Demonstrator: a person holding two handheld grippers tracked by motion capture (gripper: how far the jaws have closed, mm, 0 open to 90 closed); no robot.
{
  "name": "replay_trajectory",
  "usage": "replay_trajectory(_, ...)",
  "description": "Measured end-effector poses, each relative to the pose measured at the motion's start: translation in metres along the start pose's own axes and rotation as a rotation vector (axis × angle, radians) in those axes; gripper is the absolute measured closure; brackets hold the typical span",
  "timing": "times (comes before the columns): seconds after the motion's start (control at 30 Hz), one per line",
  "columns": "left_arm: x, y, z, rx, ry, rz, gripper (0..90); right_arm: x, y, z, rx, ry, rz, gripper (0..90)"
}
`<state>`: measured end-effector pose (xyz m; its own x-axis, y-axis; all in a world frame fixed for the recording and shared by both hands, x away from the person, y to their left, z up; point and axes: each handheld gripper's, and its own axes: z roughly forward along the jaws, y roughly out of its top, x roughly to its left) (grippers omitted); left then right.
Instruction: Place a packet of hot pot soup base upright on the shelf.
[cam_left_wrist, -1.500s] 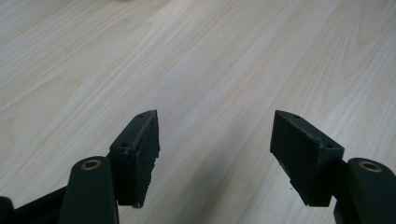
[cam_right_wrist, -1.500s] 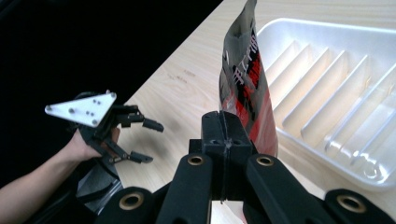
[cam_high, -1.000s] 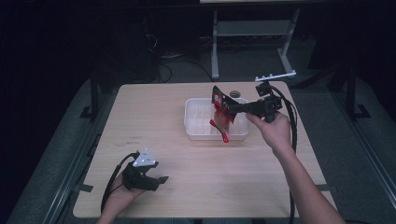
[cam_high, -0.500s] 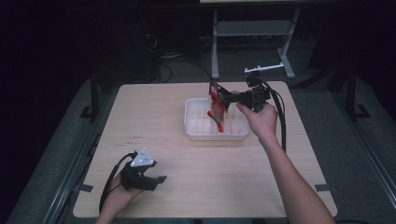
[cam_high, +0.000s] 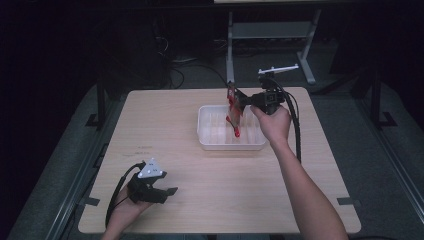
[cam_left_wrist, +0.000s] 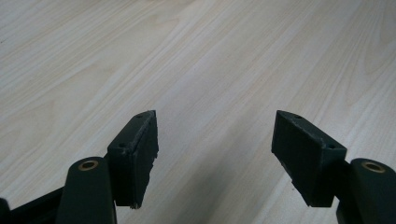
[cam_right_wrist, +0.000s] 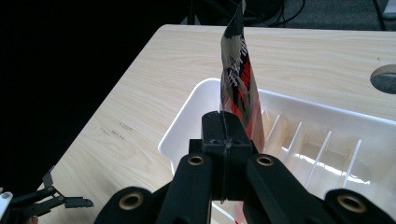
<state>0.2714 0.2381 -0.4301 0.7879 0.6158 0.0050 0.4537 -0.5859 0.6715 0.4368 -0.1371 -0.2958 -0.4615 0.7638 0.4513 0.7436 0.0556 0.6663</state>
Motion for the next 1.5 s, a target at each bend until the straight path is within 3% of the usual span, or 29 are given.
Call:
replay_trajectory(0.27,0.001,0.000,-0.001,-0.002,-0.003,-0.003,31.1,0.006,0.003,0.013,0.015,-0.037,-0.005,89.7)
replay_trajectory(0.6,0.002,0.000,-0.001,-0.003,-0.004,-0.005,31.1,0.004,0.004,0.005,-0.014,-0.049,-0.001,89.7)
replay_trajectory(0.77,0.001,0.000,-0.001,-0.002,-0.008,0.000,31.2,0.001,0.004,0.005,0.000,-0.058,0.008,89.7)
replay_trajectory(1.5,0.002,0.000,-0.003,-0.010,-0.006,-0.009,31.2,0.008,0.003,0.044,0.020,-0.014,0.036,89.5)
